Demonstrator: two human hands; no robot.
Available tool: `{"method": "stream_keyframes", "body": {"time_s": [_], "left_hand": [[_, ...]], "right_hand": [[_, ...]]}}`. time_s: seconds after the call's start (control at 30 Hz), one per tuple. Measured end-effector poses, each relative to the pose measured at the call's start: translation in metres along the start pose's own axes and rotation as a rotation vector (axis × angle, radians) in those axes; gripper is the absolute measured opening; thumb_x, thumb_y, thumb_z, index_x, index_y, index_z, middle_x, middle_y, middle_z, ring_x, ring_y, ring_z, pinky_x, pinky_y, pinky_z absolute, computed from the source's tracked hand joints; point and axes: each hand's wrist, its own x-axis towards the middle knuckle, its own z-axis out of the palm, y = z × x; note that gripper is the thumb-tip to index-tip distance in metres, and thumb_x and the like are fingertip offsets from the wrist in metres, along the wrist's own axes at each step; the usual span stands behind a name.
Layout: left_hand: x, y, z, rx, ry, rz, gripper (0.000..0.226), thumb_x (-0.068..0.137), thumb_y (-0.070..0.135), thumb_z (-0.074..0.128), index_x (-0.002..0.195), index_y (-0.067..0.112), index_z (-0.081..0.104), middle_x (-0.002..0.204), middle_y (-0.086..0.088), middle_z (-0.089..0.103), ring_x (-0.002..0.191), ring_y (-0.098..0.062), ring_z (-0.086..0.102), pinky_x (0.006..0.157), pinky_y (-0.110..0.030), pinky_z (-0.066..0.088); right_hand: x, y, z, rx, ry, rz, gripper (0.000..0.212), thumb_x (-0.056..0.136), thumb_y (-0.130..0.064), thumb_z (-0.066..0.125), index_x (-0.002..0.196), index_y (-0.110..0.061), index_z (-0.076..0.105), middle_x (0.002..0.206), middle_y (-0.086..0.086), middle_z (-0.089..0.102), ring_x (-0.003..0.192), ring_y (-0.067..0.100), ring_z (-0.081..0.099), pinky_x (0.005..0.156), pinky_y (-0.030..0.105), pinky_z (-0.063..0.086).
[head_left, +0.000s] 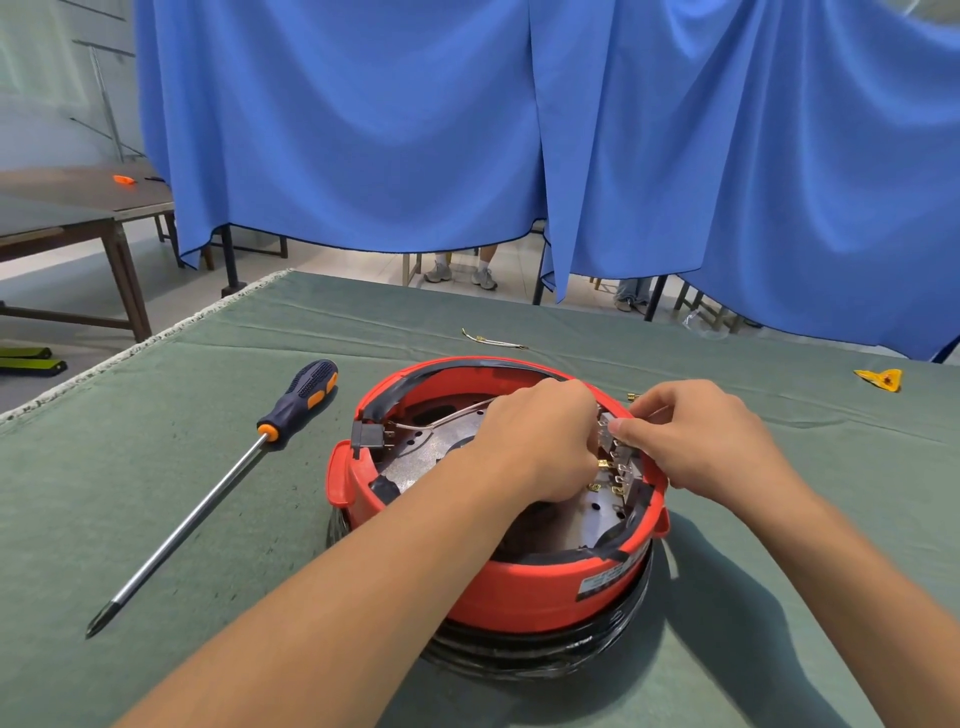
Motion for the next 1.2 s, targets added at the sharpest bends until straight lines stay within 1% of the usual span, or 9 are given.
{"method": "stream_keyframes", "body": {"time_s": [0.27,0.53,0.63,0.7,0.77,0.87,1.07,1.13,1.2], "left_hand": [[0.001,0.001,0.003,0.028,0.004,0.014,0.015,0.079,0.016,0.064,0.092,0.015,0.072,0.093,-0.005,0.069,0.086,-0.029,0.061,0.065,-0.034,0.039],[0.0,0.002,0.003,0.032,0.02,0.017,0.016,0.079,0.017,0.064,0.093,0.015,0.071,0.099,-0.007,0.067,0.089,-0.032,0.06,0.065,-0.033,0.037],[0.001,0.002,0.003,0.031,0.021,0.021,0.016,0.079,0.017,0.064,0.093,0.014,0.071,0.098,-0.007,0.067,0.088,-0.032,0.061,0.064,-0.033,0.036],[0.001,0.002,0.003,0.036,0.025,0.027,0.017,0.079,0.018,0.063,0.094,0.014,0.071,0.097,-0.007,0.066,0.088,-0.033,0.06,0.064,-0.032,0.036],[0.0,0.003,0.002,0.043,0.032,0.036,0.013,0.079,0.017,0.062,0.089,0.012,0.069,0.09,-0.005,0.063,0.082,-0.032,0.058,0.063,-0.032,0.035],[0.0,0.005,0.002,0.061,0.044,0.061,0.007,0.079,0.016,0.06,0.084,0.015,0.065,0.078,-0.002,0.051,0.07,-0.028,0.047,0.061,-0.032,0.033],[0.002,0.004,0.002,0.023,0.034,0.041,0.007,0.079,0.015,0.059,0.072,0.015,0.058,0.062,0.0,0.041,0.068,-0.028,0.044,0.059,-0.031,0.031],[0.002,0.005,0.003,0.029,0.033,0.048,0.012,0.079,0.015,0.059,0.069,0.017,0.052,0.06,0.001,0.039,0.068,-0.028,0.043,0.06,-0.031,0.032],[0.002,0.005,0.003,0.029,0.027,0.052,0.012,0.078,0.016,0.06,0.069,0.017,0.052,0.06,0.001,0.04,0.067,-0.029,0.044,0.06,-0.031,0.032]], "right_hand": [[0.001,0.001,0.001,-0.021,0.011,0.0,0.019,0.082,-0.048,0.066,0.077,-0.031,0.061,0.076,-0.011,0.066,0.079,0.017,0.063,0.066,0.031,0.048],[-0.001,0.0,0.002,-0.037,0.053,-0.022,0.019,0.083,-0.044,0.066,0.072,-0.029,0.063,0.061,-0.015,0.064,0.07,0.01,0.059,0.06,0.029,0.041],[-0.003,0.0,0.004,-0.061,0.08,-0.045,0.02,0.084,-0.044,0.064,0.071,-0.029,0.062,0.062,-0.013,0.064,0.073,0.014,0.061,0.061,0.03,0.043],[-0.006,0.0,0.007,-0.081,0.108,-0.066,0.019,0.086,-0.043,0.061,0.073,-0.029,0.062,0.068,-0.008,0.066,0.077,0.02,0.062,0.064,0.031,0.045],[-0.008,-0.001,0.009,-0.109,0.146,-0.087,0.018,0.087,-0.043,0.059,0.077,-0.029,0.063,0.073,-0.006,0.067,0.081,0.023,0.062,0.063,0.031,0.042],[-0.009,-0.002,0.011,-0.128,0.183,-0.097,0.018,0.087,-0.042,0.058,0.08,-0.027,0.066,0.075,-0.002,0.068,0.082,0.026,0.061,0.062,0.031,0.038],[-0.01,-0.004,0.012,-0.124,0.201,-0.106,0.019,0.087,-0.039,0.058,0.083,-0.024,0.069,0.08,0.002,0.07,0.084,0.029,0.061,0.064,0.032,0.039],[-0.01,-0.004,0.012,-0.125,0.208,-0.107,0.02,0.087,-0.039,0.058,0.083,-0.023,0.069,0.081,0.003,0.07,0.085,0.029,0.061,0.064,0.032,0.04],[-0.009,-0.003,0.013,-0.133,0.214,-0.114,0.021,0.087,-0.039,0.058,0.083,-0.022,0.07,0.079,0.003,0.07,0.084,0.03,0.061,0.063,0.032,0.039]]}}
